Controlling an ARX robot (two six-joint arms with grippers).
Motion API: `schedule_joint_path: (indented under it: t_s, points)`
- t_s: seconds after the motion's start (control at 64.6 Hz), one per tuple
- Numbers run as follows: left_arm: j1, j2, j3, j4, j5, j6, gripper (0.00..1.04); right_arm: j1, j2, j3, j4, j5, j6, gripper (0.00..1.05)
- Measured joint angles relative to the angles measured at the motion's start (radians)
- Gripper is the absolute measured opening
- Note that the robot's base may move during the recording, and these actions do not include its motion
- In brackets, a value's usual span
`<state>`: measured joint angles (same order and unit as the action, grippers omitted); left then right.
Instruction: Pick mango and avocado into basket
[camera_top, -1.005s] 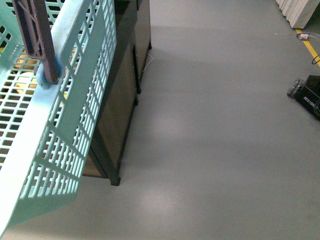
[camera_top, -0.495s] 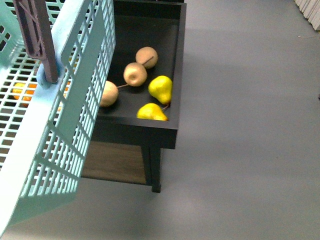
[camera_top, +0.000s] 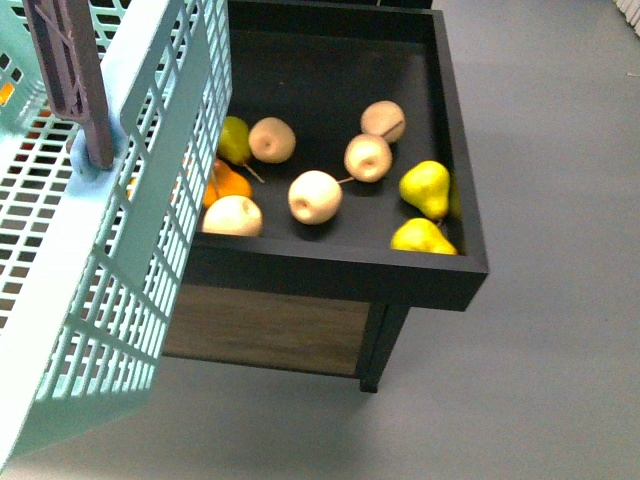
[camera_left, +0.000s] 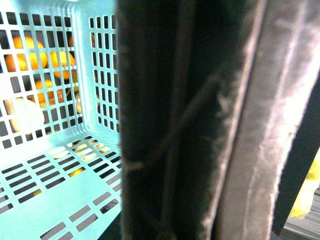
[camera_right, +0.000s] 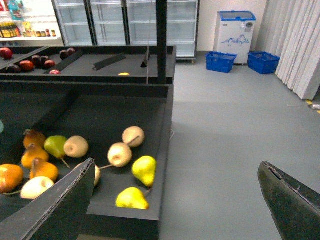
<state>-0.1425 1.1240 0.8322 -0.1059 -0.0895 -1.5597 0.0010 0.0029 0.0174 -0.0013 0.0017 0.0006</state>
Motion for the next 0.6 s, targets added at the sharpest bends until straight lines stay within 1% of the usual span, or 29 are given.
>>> schedule_joint_path:
  t_s: [0.603]
  points:
    - [0.000, 0.000, -0.001, 0.000, 0.000, 0.000, 0.15, 0.000, 0.000, 0.000, 0.000, -0.002, 0.000, 0.96]
